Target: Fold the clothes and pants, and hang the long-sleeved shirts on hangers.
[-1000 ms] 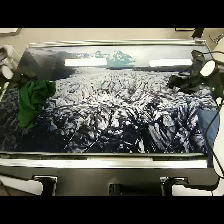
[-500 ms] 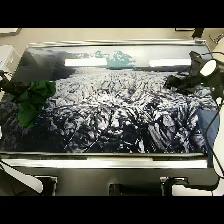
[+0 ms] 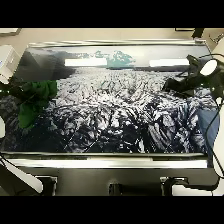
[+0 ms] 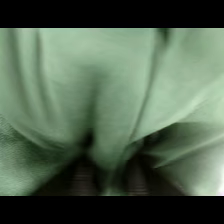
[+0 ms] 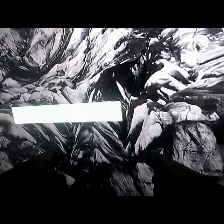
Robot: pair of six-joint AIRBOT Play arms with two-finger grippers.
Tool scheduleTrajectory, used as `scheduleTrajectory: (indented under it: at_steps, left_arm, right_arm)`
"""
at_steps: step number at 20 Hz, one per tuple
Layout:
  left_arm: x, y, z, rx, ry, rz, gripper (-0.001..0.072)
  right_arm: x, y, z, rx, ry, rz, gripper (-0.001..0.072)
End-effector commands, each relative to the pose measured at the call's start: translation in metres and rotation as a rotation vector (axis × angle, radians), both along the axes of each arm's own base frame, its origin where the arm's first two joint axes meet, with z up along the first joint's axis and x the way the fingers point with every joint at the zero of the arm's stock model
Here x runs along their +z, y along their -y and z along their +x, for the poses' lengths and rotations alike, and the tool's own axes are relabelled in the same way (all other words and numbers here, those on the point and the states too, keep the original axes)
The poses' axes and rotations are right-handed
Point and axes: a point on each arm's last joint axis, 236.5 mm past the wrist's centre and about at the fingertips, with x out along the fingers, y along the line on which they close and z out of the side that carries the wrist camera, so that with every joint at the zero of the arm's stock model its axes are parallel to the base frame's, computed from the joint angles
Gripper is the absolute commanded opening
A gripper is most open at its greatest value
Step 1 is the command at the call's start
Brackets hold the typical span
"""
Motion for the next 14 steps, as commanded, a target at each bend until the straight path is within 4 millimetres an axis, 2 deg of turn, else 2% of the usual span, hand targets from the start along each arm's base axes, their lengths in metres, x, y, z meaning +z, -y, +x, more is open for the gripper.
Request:
scheduleTrajectory:
  at_steps: [1,2,3,4,5,6,8,10,12,14]
  left_arm:
    - [0.015,0.012,0.005,-0.075,0.042,-0.019,0.0023]
    - [0.035,0.011,0.017,-0.073,0.113,0.013,0.0023]
    - [0.066,0.011,0.032,-0.073,0.211,0.057,0.0023]
    - [0.102,0.013,0.043,-0.079,0.308,0.098,0.0023]
    - [0.146,0.021,0.050,-0.106,0.413,0.139,0.0023]
    - [0.189,0.037,0.050,-0.144,0.499,0.165,0.0023]
    - [0.281,0.093,0.033,-0.267,0.677,0.195,0.0023]
    - [0.361,0.168,-0.001,-0.418,0.843,0.214,0.0023]
    - [0.413,0.248,-0.044,-0.573,0.969,0.176,0.0023]
    - [0.439,0.325,-0.090,-0.725,1.048,0.089,0.0023]
  right_arm:
    - [-0.001,-0.004,-0.014,0.015,-0.051,0.009,0.0690]
    - [0.001,-0.004,-0.014,0.016,-0.048,0.009,0.0690]
    - [0.002,-0.004,-0.014,0.016,-0.043,0.008,0.0690]
    - [0.005,-0.004,-0.014,0.015,-0.035,0.007,0.0690]
    - [0.009,-0.004,-0.014,0.016,-0.028,0.006,0.0690]
    - [0.014,-0.004,-0.016,0.023,-0.021,0.004,0.0690]
    - [0.027,-0.005,-0.024,0.050,-0.005,-0.006,0.0689]
    - [0.046,-0.002,-0.033,0.067,0.027,-0.033,0.0688]
    - [0.070,0.001,-0.043,0.068,0.077,-0.062,0.0688]
    - [0.096,0.005,-0.054,0.062,0.139,-0.090,0.0688]
